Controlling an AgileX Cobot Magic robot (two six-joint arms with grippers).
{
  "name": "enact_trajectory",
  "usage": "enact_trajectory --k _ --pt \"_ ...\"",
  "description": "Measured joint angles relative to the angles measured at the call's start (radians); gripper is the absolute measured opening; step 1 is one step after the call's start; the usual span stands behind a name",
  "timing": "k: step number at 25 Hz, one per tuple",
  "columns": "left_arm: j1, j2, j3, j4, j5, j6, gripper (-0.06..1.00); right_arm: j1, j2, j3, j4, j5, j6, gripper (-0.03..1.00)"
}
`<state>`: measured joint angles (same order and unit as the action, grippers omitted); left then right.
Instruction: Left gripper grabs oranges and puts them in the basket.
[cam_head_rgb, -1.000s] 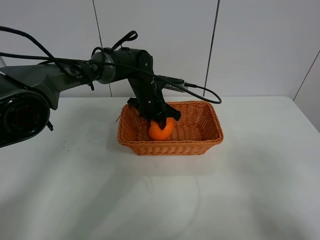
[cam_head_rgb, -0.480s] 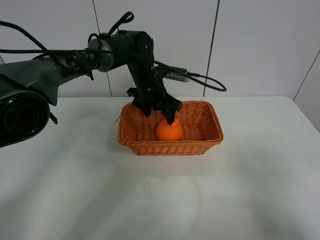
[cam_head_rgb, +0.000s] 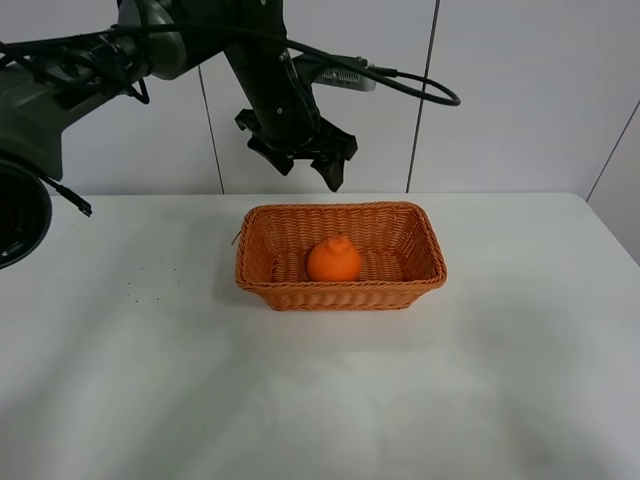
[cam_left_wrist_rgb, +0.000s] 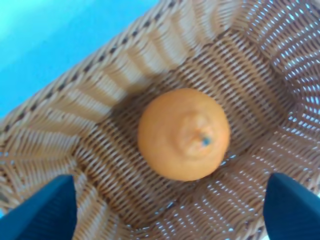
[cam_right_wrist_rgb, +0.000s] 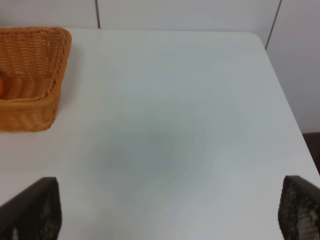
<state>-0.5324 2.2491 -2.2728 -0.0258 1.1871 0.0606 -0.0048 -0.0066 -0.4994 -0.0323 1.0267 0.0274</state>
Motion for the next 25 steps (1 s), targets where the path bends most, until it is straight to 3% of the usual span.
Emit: enact_trajectory --k 7,19,25 --pt "0.092 0.0 0.008 0.001 0.0 0.001 0.86 0.0 0.0 0.0 0.0 0.0 0.0 0.69" --pt "0.493 0.005 0.076 -0.021 -0.034 0.005 0.86 0.0 0.0 0.0 0.0 0.0 0.0 0.69" --pt "0.536 0.005 0.078 -0.035 -0.013 0.006 0.86 0.0 0.0 0.0 0.0 0.0 0.0 0.69"
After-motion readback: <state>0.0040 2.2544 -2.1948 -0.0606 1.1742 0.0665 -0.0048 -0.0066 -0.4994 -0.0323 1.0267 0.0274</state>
